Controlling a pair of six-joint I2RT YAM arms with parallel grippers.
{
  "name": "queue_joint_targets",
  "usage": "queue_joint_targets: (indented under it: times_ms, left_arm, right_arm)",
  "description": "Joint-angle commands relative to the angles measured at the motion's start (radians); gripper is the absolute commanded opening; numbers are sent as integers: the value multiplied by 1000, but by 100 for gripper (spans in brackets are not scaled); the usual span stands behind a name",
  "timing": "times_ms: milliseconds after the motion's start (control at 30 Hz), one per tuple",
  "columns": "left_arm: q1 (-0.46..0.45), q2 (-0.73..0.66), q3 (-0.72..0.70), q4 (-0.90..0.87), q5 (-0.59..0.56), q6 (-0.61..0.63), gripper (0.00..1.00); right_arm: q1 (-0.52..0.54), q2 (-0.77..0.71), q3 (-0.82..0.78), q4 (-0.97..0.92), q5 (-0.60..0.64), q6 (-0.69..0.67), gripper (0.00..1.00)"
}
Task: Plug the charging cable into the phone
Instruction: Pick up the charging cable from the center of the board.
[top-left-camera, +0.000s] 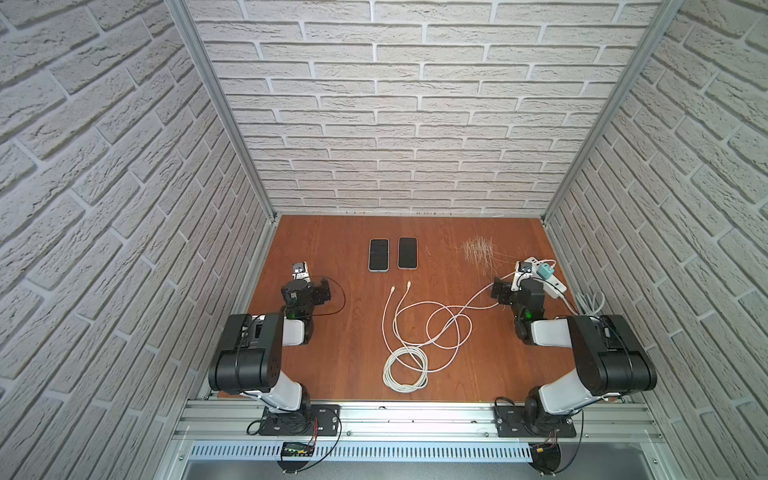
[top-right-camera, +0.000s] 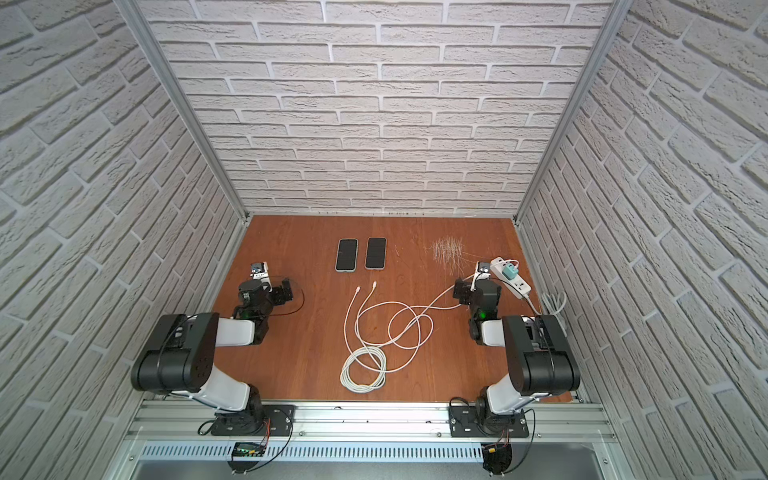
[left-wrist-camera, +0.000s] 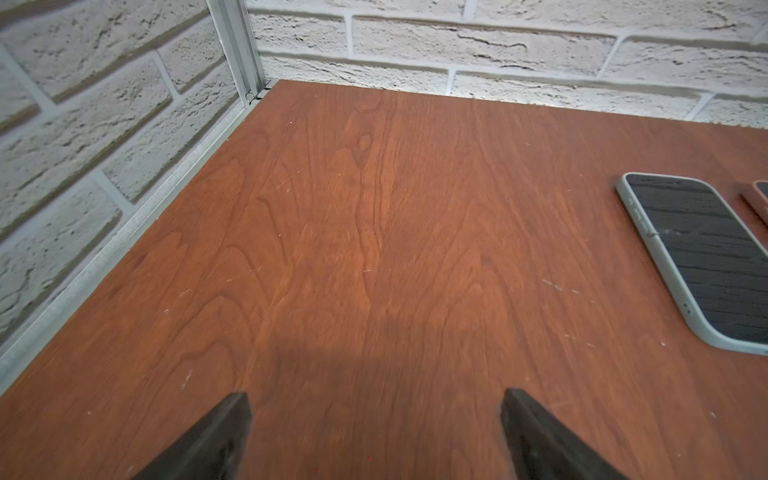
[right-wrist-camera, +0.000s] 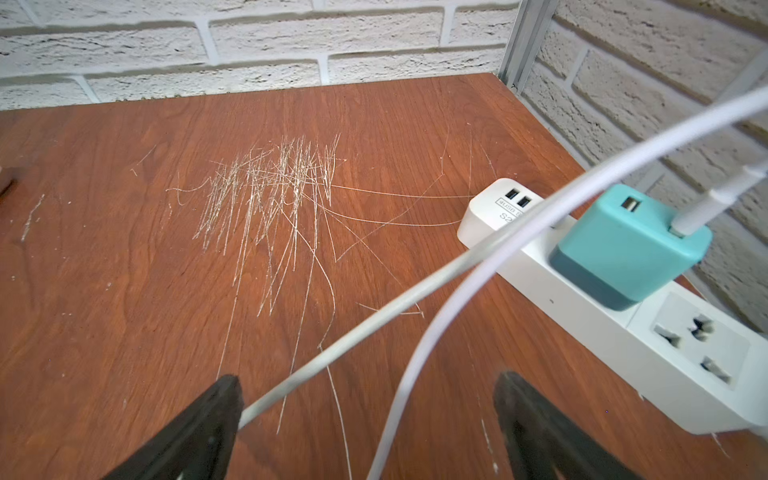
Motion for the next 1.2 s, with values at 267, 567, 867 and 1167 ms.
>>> queue_joint_targets:
  times_ms: [267,567,867,1167]
  left_arm:
    - [5,-2,12,42,7,11,98]
    - [5,-3,12,42,6,10,98]
    - [6,-2,12,43,8,11,99]
    - [-20,-64,55,-100,-153,-15,99]
  right_arm:
    - [-1,-23,6,27,-4,-11,99]
    - [-1,-23,5,25,-4,-10,99]
    - [-1,-23,6,25,-3,-11,99]
    - [-1,-22,9,22,-6,-8,99]
